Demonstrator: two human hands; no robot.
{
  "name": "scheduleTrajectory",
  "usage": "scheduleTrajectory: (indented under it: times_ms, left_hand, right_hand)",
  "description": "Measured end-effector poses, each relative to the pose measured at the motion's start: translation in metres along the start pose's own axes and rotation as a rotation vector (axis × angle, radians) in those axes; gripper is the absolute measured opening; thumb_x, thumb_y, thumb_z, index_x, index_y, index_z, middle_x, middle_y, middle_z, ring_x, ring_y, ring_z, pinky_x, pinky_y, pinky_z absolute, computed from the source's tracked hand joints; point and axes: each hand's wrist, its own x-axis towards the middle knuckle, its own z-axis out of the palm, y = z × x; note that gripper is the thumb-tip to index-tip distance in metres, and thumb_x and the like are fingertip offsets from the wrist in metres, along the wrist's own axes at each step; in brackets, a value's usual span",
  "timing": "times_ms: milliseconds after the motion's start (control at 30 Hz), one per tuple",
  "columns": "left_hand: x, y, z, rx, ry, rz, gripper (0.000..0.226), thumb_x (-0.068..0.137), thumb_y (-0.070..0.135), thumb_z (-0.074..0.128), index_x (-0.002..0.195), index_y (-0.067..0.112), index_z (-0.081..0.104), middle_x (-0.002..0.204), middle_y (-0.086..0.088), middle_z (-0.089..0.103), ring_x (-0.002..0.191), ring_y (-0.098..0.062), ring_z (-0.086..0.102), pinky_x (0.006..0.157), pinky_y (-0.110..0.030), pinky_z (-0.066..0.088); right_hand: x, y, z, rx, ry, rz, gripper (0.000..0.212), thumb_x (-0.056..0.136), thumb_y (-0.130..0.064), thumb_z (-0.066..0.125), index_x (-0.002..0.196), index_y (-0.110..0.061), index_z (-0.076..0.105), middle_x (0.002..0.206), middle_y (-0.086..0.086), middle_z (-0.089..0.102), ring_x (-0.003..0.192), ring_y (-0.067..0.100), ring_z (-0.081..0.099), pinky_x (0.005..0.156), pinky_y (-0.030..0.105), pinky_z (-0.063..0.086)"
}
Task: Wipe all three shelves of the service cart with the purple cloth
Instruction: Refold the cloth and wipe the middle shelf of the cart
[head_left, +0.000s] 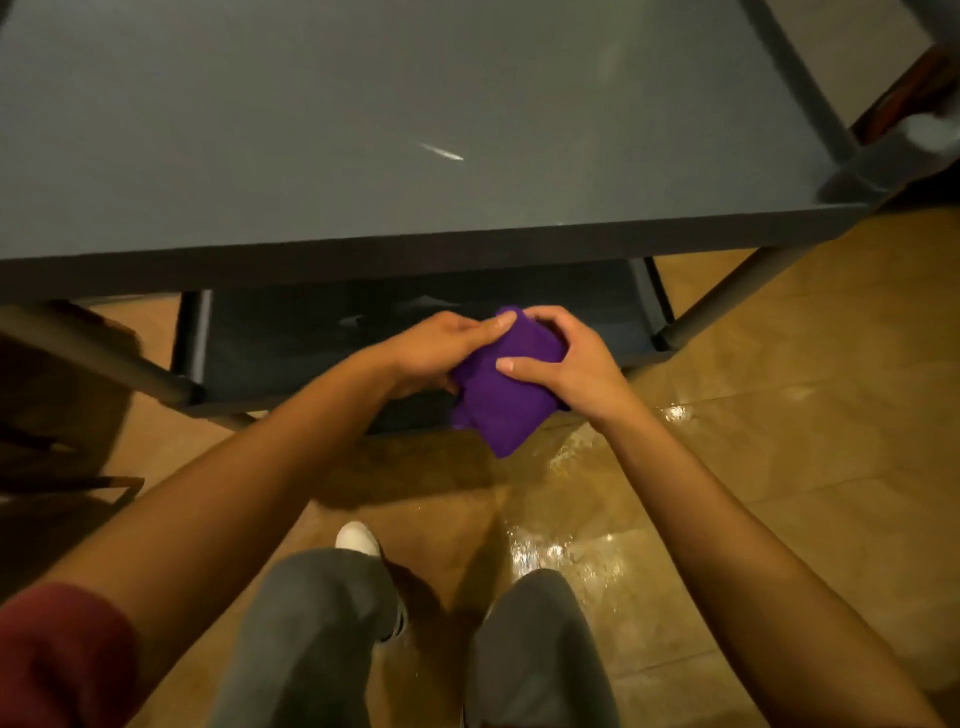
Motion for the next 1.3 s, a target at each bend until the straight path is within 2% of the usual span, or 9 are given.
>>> scheduleTrajectory:
  times_ms: [100,233,367,667,800,933,1033,1167,1300]
  left_hand:
    - [0.049,-0.030,-0.013,-0.011,-0.003,0.040,0.039,0.091,0.050,0.064,0.110,0.017,0.071,0.111,-0.014,0.077,0.102,-0.028,0.074,0.088,-0.046,0.059]
    - [0.098,-0.061,-0.023,-0.151,0.149,0.250,0.017,0.091,0.029,0.069,0.099,0.016,0.077,0.107,-0.013,0.078,0.101,-0.026,0.072,0.099,-0.048,0.053]
    - [0.139,-0.093,-0.033,-0.225,0.210,0.447,0.013,0.092,0.024,0.069,0.087,0.019,0.080,0.096,-0.005,0.080,0.092,-0.016,0.073,0.091,-0.035,0.056]
    - [0.156,-0.104,-0.022,-0.399,0.251,0.610,0.016,0.096,0.026,0.062,0.109,0.018,0.069,0.099,-0.001,0.080,0.098,-0.016,0.074,0.088,-0.035,0.059]
    - [0.158,-0.113,-0.003,-0.645,0.194,0.623,0.025,0.098,0.018,0.053,0.118,0.010,0.064,0.114,-0.012,0.074,0.107,-0.024,0.070,0.091,-0.042,0.057]
    - [0.144,-0.124,-0.007,-0.784,0.104,0.556,0.044,0.101,0.037,0.044,0.130,0.009,0.059,0.128,-0.018,0.068,0.117,-0.031,0.065,0.099,-0.047,0.050]
    - [0.128,-0.135,-0.017,-0.506,0.221,0.539,0.049,0.100,0.053,0.040,0.127,0.015,0.058,0.132,-0.016,0.066,0.114,-0.032,0.068,0.096,-0.048,0.054]
    - [0.101,-0.179,-0.067,0.287,0.805,0.536,0.035,0.099,0.048,0.051,0.130,0.033,0.056,0.133,0.006,0.058,0.117,-0.018,0.060,0.096,-0.034,0.047]
    - [0.093,-0.220,-0.127,0.804,1.098,0.071,0.068,0.098,0.057,0.043,0.151,0.014,0.038,0.157,-0.015,0.039,0.144,-0.036,0.035,0.115,-0.053,0.033]
  right_hand:
    - [0.038,0.032,0.010,-0.095,0.036,-0.125,0.057,0.076,-0.029,0.088,0.125,-0.023,0.060,0.116,-0.017,0.064,0.103,-0.012,0.061,0.086,0.006,0.046]
    - [0.082,0.072,0.030,-0.058,0.170,-0.214,0.069,0.077,-0.027,0.087,0.137,-0.014,0.055,0.131,0.001,0.063,0.117,0.009,0.061,0.093,0.009,0.047]
    - [0.115,0.109,0.046,-0.009,0.240,-0.300,0.073,0.077,-0.032,0.087,0.140,-0.014,0.053,0.135,0.003,0.062,0.121,0.014,0.061,0.098,0.021,0.051]
    - [0.124,0.123,0.044,-0.193,0.500,-0.468,0.076,0.079,-0.065,0.071,0.143,-0.031,0.048,0.146,0.003,0.052,0.128,0.021,0.055,0.104,0.045,0.052]
    - [0.125,0.121,0.064,-0.221,0.389,-0.444,0.084,0.075,-0.078,0.059,0.146,-0.037,0.041,0.149,0.005,0.046,0.130,0.027,0.052,0.105,0.048,0.050]
    - [0.137,0.114,0.077,-0.046,0.281,-0.383,0.067,0.087,-0.058,0.067,0.143,-0.025,0.051,0.139,0.008,0.061,0.124,0.027,0.059,0.107,0.046,0.049]
    - [0.146,0.116,0.076,-0.085,0.291,-0.416,0.047,0.092,-0.044,0.068,0.130,-0.017,0.064,0.124,0.011,0.071,0.113,0.028,0.065,0.100,0.045,0.052]
    - [0.172,0.120,0.032,-0.181,0.388,-0.426,0.031,0.098,-0.046,0.059,0.120,-0.024,0.063,0.115,0.007,0.070,0.105,0.027,0.067,0.088,0.040,0.053]
    - [0.209,0.132,0.017,-0.543,0.517,-0.321,0.045,0.104,-0.048,0.042,0.133,-0.018,0.057,0.138,0.013,0.061,0.125,0.034,0.057,0.105,0.048,0.043]
